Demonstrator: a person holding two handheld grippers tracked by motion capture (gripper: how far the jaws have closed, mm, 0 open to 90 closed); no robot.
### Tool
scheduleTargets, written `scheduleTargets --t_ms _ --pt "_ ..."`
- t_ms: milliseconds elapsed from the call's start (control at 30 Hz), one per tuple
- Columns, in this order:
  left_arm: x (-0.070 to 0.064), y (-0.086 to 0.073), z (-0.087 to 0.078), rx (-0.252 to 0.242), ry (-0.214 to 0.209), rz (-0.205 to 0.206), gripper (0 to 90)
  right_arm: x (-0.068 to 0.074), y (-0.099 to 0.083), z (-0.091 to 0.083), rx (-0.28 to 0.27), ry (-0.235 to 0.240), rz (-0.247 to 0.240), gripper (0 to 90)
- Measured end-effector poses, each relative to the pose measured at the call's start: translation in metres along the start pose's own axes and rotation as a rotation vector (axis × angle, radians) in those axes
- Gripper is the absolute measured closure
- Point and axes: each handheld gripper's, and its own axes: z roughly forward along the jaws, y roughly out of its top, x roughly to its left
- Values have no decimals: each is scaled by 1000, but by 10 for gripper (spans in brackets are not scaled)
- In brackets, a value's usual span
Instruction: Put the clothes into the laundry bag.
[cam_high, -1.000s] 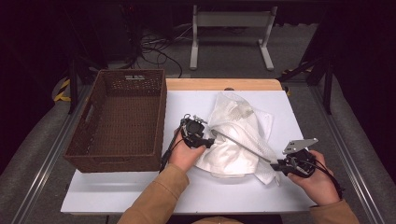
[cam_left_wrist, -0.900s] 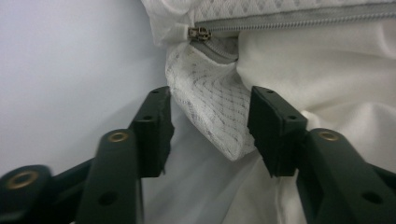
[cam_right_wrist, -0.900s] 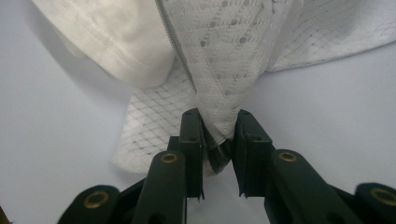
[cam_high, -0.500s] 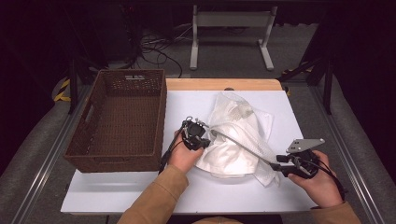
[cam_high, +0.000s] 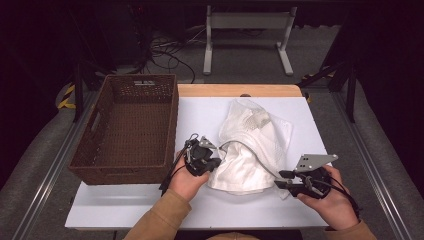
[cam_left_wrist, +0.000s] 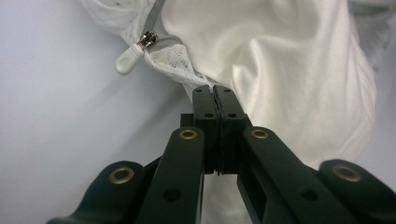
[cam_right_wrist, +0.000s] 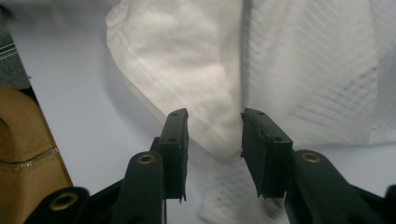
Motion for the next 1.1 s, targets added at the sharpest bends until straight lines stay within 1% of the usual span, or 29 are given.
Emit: scheduleTargets --t_ms 67,100,133,200,233,267,300,333,400,467,500,567,600,667,733,767,800,867,900,933,1000,1067,1100 --pt "-3 -6 -4 0 -9 3 892 6 4 0 -15 16 -18 617" --pt "-5 -9 -7 6 -14 10 892 9 6 1 -20 30 -23 615" --pt "-7 -12 -9 6 -19 10 892 13 8 4 -23 45 -28 611" --pt "-9 -17 -12 11 -27 14 892 17 10 9 -21 57 -40 599" --pt "-10 -20 -15 14 -27 22 892 19 11 12 -19 62 -45 585" --pt "-12 -22 -17 22 -28 19 892 20 12 17 -13 67 -47 575" --pt "-12 -24 -18 21 -26 31 892 21 12 21 -8 70 -51 569" --pt "-13 -27 -20 26 -24 34 892 22 12 24 -3 72 -51 568" --pt "-15 -31 -25 35 -13 42 892 23 12 30 1 77 -51 554" --pt "-15 -34 -27 43 -7 49 892 22 12 32 -4 67 -51 540" --pt "-15 -39 -33 50 1 48 892 22 12 32 -8 61 -49 538" --pt "-14 -44 -36 62 3 41 892 19 11 31 -14 46 -45 534" --pt "-14 -44 -36 62 3 41 892 17 11 30 -18 41 -38 535" --pt "-14 -49 -36 97 -9 41 892 15 10 30 -26 33 -32 538" --pt "-14 -50 -34 109 -13 46 891 15 11 29 -39 25 -34 544" --pt "-14 -50 -34 109 -13 46 889 15 12 30 -44 24 -37 545" --pt "-14 -50 -32 108 -19 34 887 15 13 31 -50 24 -42 546" --pt "-14 -50 -33 102 -17 33 879 15 17 34 -59 15 -48 546" --pt "-14 -50 -34 92 -12 31 879 15 17 34 -59 15 -48 546" --pt "-14 -50 -36 84 -17 26 867 15 19 35 -64 13 -51 546" --pt "-17 -49 -40 53 -17 18 805 14 24 40 -77 -1 -57 541" --pt "-18 -47 -44 28 -36 26 796 14 29 44 -82 -3 -61 533" --pt "-20 -46 -46 19 -37 29 787 14 31 47 -83 -7 -66 533"
